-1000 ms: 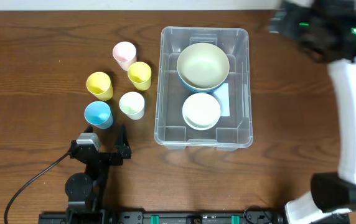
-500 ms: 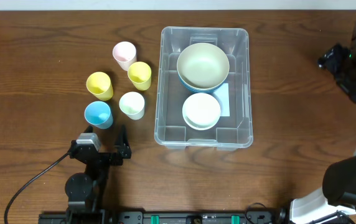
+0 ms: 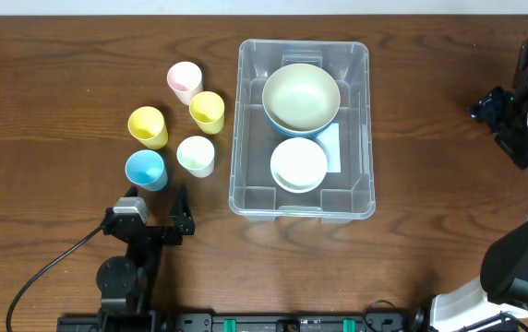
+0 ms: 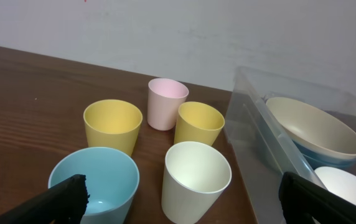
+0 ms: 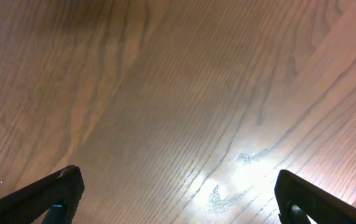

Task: Pack container
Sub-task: 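Retract the right gripper to the side of the table, then reach the left gripper to the light blue cup and grasp it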

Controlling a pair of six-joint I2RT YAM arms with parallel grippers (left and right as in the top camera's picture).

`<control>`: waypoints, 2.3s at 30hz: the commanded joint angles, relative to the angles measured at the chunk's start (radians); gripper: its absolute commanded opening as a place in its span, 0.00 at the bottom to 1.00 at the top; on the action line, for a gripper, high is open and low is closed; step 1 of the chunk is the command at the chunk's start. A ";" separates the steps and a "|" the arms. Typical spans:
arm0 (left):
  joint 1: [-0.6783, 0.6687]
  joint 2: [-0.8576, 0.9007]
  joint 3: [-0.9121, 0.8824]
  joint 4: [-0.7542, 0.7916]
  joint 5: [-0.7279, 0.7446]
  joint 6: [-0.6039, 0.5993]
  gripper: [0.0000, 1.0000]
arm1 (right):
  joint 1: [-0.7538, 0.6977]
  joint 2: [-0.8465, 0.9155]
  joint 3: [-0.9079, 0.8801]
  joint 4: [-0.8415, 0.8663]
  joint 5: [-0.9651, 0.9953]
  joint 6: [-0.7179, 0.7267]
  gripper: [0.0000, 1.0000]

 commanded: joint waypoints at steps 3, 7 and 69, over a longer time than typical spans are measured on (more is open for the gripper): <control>0.005 -0.001 -0.014 0.013 0.064 -0.068 0.98 | -0.003 -0.005 -0.006 0.002 0.025 0.018 0.99; 0.005 0.015 0.088 0.010 0.179 -0.069 0.98 | -0.003 -0.005 -0.006 0.002 0.025 0.018 0.99; 0.221 1.582 1.024 -0.833 -0.153 -0.307 0.98 | -0.003 -0.005 -0.006 0.002 0.025 0.018 0.99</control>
